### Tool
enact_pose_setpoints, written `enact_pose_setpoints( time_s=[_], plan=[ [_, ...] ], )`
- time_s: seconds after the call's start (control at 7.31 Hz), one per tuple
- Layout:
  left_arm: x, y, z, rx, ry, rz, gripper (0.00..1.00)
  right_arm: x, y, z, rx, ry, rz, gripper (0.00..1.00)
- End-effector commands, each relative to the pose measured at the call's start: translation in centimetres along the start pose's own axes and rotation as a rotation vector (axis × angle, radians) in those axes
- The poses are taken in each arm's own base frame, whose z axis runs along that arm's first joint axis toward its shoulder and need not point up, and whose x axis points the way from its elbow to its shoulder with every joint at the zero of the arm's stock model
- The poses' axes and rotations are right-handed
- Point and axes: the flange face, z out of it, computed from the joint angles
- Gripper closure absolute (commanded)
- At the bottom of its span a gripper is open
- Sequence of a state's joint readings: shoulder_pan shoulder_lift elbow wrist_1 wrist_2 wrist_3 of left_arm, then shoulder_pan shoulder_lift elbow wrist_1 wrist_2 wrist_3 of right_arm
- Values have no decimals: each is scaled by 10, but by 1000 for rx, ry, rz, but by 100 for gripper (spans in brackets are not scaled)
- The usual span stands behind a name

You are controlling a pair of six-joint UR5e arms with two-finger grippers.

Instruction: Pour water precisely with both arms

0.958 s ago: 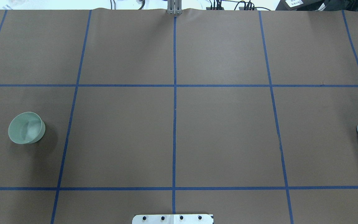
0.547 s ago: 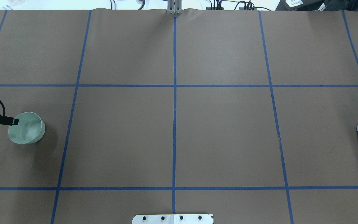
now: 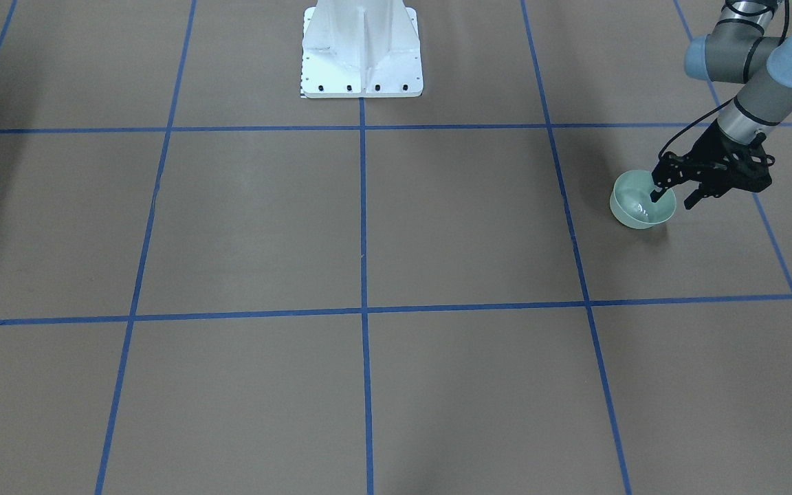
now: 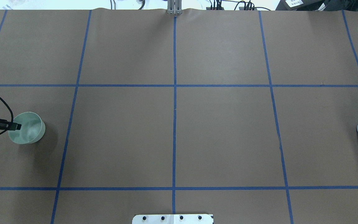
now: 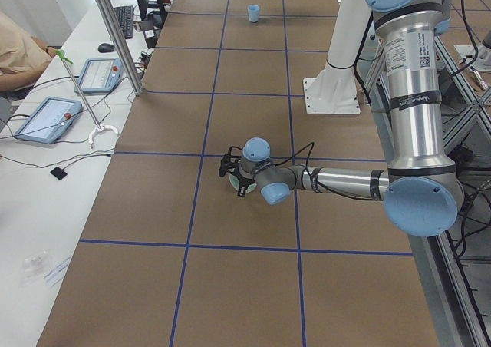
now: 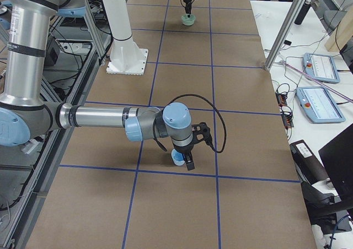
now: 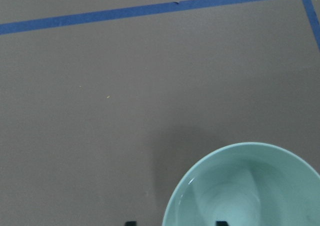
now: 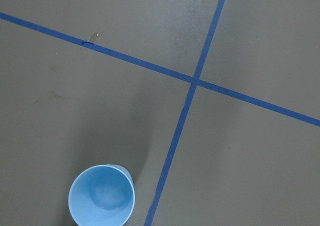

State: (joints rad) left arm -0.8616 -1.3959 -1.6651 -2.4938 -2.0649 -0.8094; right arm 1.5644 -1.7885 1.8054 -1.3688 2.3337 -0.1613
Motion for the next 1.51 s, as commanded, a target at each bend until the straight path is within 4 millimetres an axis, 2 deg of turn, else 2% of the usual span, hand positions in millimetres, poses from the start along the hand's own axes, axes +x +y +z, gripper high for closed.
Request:
enact_pose_setpoints(
  time_s=[0.0, 0.27, 0.55, 0.68, 0.82, 0.96, 1.23, 1.37],
  plan=[
    [6, -3, -3, 10, 9, 10, 100, 0, -1, 1, -2, 0, 0, 0],
    [36, -17, -20, 15, 52, 20, 100, 0, -1, 1, -2, 0, 8, 0],
    [111, -64, -44, -14, 64, 3, 100, 0, -1, 1, -2, 0, 12, 0],
    [148, -97, -47, -19, 61, -5, 100, 1, 0, 1, -3, 0, 18, 0],
    [188, -122, -39, -26, 76, -30, 100, 1, 0, 2, -4, -2, 21, 0],
    [245, -141, -19, -45, 105, -60, 100, 1, -1, 2, -4, -2, 21, 0],
    [355, -158, 26, -34, 127, -103, 100, 4, -2, 5, -7, -1, 24, 0],
    [403, -159, 41, -32, 140, -115, 100, 5, -2, 6, -9, -1, 26, 0]
  ],
)
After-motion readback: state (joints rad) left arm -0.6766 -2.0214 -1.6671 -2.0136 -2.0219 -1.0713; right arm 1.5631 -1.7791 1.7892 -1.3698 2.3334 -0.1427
